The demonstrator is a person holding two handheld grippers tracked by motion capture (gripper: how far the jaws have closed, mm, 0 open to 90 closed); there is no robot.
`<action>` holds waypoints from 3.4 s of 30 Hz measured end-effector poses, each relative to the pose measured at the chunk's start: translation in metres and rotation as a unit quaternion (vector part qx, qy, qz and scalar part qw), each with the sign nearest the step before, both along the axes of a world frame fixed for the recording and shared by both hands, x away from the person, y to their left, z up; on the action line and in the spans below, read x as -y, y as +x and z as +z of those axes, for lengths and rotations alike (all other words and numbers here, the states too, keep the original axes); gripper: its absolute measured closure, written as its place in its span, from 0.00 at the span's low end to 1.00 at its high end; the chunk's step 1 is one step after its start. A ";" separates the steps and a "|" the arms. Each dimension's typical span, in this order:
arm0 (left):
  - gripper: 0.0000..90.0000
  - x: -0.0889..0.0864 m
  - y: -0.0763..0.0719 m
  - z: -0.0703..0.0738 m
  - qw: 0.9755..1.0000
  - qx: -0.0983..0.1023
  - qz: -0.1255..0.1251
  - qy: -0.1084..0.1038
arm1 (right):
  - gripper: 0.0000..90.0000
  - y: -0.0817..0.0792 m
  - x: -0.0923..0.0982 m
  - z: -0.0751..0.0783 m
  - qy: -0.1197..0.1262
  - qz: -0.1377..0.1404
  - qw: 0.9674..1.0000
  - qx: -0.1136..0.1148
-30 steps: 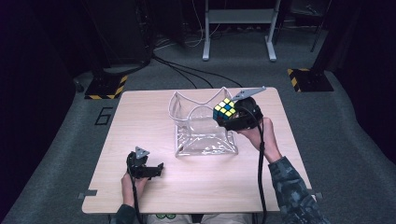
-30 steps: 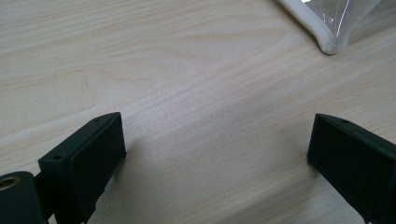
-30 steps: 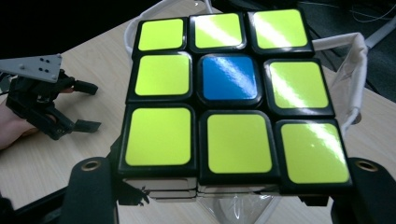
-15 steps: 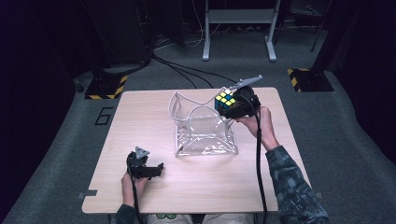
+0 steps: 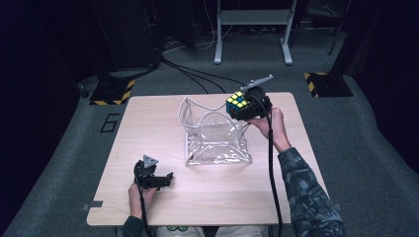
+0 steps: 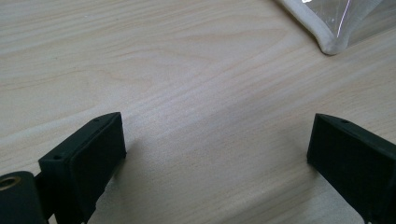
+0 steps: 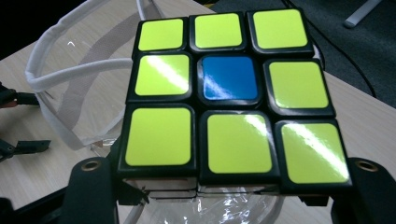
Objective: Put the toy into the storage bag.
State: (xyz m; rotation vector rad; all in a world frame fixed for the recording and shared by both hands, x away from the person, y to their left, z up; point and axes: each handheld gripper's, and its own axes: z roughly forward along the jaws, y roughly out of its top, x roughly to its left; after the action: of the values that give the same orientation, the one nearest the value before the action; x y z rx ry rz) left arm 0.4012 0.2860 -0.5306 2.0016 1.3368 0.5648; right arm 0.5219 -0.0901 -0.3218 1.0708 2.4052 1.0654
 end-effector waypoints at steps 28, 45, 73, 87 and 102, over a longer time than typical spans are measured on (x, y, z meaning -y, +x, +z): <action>0.07 0.000 0.000 0.000 1.000 0.003 -0.003 0.000 | 0.37 0.018 -0.017 -0.011 -0.079 -0.009 0.997 -0.007; 0.07 0.000 0.000 0.000 1.000 0.004 -0.004 0.001 | 0.13 0.003 -0.015 0.004 -0.073 -0.013 0.997 0.006; 0.07 0.000 0.000 0.000 1.000 0.003 -0.003 0.001 | 0.03 -0.088 0.005 -0.017 -0.046 -0.009 0.997 0.062; 0.07 0.000 0.000 0.000 1.000 0.004 -0.003 0.001 | 0.03 -0.108 0.010 -0.057 -0.045 -0.014 0.998 0.046; 0.07 0.000 -0.001 0.000 1.000 0.004 -0.003 0.001 | 0.04 -0.126 0.012 -0.105 -0.030 -0.031 0.999 0.018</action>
State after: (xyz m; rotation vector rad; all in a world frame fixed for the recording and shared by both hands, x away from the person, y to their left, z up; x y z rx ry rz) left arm 0.4007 0.2862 -0.5304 2.0021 1.3263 0.5713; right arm 0.3962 -0.1022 -0.4266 1.0907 2.3448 0.9768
